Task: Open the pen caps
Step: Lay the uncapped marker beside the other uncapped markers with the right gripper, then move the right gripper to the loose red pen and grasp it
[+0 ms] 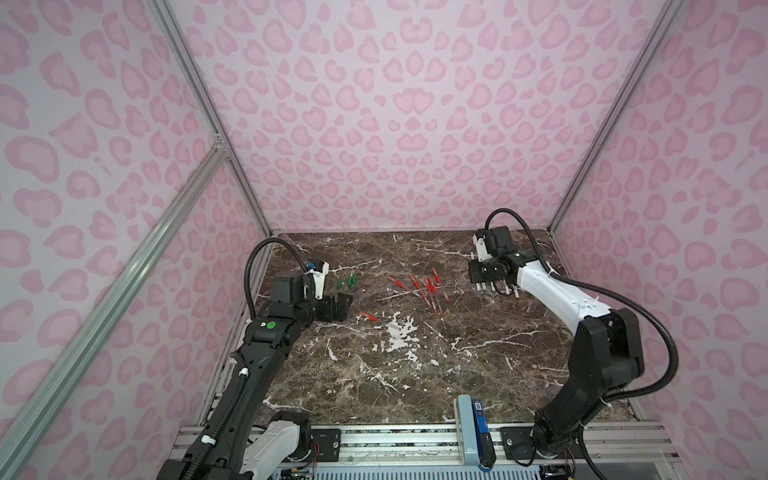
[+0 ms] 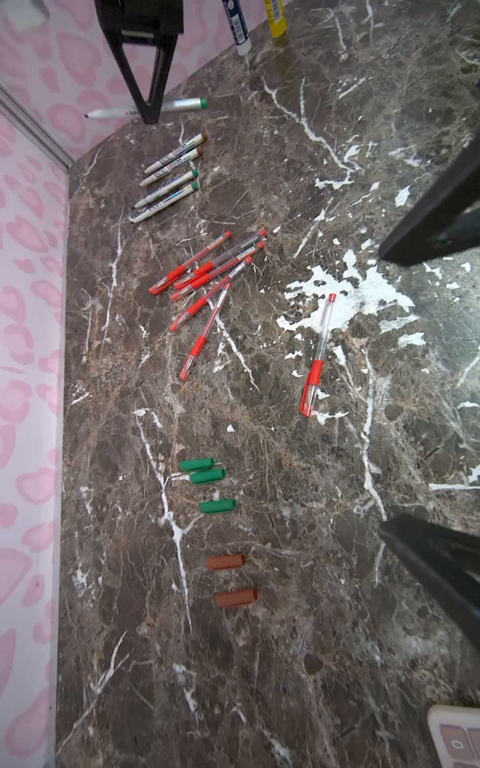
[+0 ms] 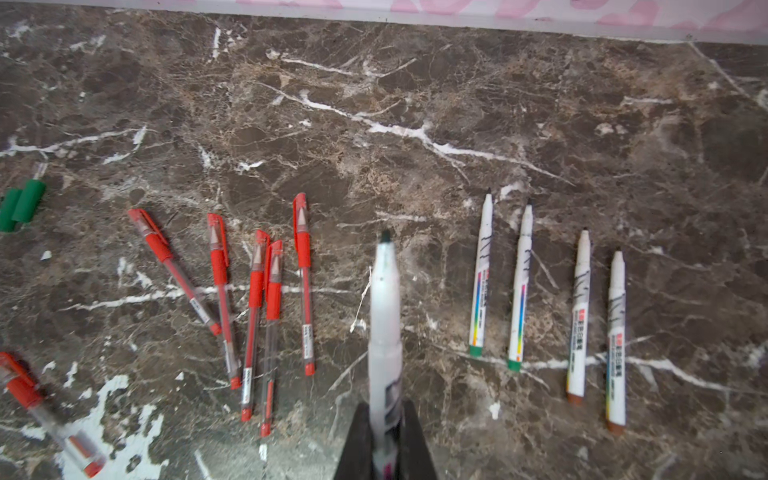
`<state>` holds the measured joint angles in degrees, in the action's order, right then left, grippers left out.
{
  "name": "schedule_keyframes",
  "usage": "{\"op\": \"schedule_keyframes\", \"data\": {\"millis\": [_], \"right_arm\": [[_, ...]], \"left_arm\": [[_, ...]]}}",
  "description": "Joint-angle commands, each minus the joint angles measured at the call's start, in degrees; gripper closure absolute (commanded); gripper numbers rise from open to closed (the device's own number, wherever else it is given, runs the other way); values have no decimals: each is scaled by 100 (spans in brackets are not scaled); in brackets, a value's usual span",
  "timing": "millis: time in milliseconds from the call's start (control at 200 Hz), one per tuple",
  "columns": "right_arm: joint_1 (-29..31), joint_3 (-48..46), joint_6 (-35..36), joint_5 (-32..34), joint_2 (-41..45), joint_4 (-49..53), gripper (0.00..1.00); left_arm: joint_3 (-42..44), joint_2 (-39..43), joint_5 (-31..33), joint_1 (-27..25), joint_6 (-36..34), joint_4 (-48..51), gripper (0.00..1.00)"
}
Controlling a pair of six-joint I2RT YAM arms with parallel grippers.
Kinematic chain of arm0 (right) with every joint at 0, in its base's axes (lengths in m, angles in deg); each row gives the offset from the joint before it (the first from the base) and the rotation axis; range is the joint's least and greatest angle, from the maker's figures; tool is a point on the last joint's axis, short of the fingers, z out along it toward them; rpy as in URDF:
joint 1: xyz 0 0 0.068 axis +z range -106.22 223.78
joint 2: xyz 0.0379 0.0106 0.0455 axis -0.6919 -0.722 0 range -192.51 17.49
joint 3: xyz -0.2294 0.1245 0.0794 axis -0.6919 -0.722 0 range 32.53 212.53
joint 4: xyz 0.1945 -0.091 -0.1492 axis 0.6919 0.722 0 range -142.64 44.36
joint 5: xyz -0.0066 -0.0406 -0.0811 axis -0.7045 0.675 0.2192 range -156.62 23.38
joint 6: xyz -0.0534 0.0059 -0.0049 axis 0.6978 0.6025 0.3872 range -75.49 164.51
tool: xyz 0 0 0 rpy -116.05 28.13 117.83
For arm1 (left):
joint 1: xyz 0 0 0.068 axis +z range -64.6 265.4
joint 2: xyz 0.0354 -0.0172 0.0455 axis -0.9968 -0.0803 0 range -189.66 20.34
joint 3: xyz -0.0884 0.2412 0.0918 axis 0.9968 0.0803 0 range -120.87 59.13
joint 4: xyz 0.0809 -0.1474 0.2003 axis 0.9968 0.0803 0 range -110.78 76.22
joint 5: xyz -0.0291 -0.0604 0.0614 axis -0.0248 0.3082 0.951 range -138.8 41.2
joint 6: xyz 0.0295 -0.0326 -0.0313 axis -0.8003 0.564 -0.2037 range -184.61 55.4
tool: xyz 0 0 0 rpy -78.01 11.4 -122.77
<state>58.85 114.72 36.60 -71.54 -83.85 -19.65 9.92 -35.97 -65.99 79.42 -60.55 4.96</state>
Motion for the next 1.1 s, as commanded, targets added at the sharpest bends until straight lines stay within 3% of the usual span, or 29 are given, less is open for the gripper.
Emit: {"op": "schedule_keyframes", "data": {"millis": [0,400,815,1100], "right_arm": [[-154,581,150,14,-541,363,100],[-347,2225,-33,-131,-2498,806,99],[-439,2536,-52,53,-3319,973,96],[-444,2308,-123,35,-3194,904,76]], "left_arm": [[95,138,-311,200,-104,-417,1],[58,217,-311,476,-134,-468,2],[97,233,-391,534,-124,-545,2],[82,210,-401,610,-60,-536,2]]}}
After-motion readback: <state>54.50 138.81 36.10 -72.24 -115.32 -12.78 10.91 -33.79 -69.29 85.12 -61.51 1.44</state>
